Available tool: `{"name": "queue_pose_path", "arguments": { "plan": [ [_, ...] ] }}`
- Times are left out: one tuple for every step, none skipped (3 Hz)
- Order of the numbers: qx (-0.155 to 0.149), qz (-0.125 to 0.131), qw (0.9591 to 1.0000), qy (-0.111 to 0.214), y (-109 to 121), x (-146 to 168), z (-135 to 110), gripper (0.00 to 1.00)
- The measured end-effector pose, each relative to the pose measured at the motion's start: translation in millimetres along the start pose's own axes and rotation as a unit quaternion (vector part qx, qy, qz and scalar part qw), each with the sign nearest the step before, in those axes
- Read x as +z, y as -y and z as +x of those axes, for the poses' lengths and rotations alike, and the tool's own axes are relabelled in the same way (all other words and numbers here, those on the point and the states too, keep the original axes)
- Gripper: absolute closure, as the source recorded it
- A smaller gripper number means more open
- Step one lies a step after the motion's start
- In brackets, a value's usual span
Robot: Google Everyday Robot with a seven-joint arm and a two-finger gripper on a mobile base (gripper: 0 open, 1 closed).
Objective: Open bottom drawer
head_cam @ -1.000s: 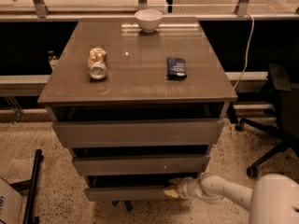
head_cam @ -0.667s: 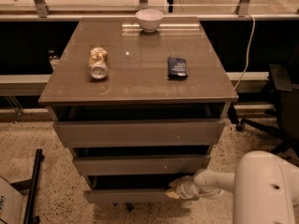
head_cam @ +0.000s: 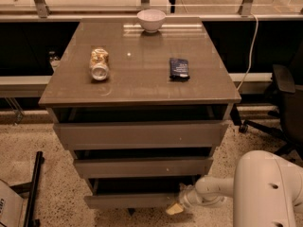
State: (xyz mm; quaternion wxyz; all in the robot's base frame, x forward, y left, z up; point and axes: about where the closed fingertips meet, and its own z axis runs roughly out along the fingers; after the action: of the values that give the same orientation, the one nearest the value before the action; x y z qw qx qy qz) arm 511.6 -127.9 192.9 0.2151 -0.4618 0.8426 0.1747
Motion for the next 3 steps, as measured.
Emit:
{"name": "queue_pose_path", "arguments": {
  "plan": [
    [-0.008,0.009,0.9999,0.007,3.3,-2.6,-1.0,0.0],
    [-0.02,0.003,0.9997,0.013,3.3,3.8,-1.6,0.16],
    [-0.032,-0.017,0.9992,0.013,1.4,22.6,0.0,0.47]
  ]
}}
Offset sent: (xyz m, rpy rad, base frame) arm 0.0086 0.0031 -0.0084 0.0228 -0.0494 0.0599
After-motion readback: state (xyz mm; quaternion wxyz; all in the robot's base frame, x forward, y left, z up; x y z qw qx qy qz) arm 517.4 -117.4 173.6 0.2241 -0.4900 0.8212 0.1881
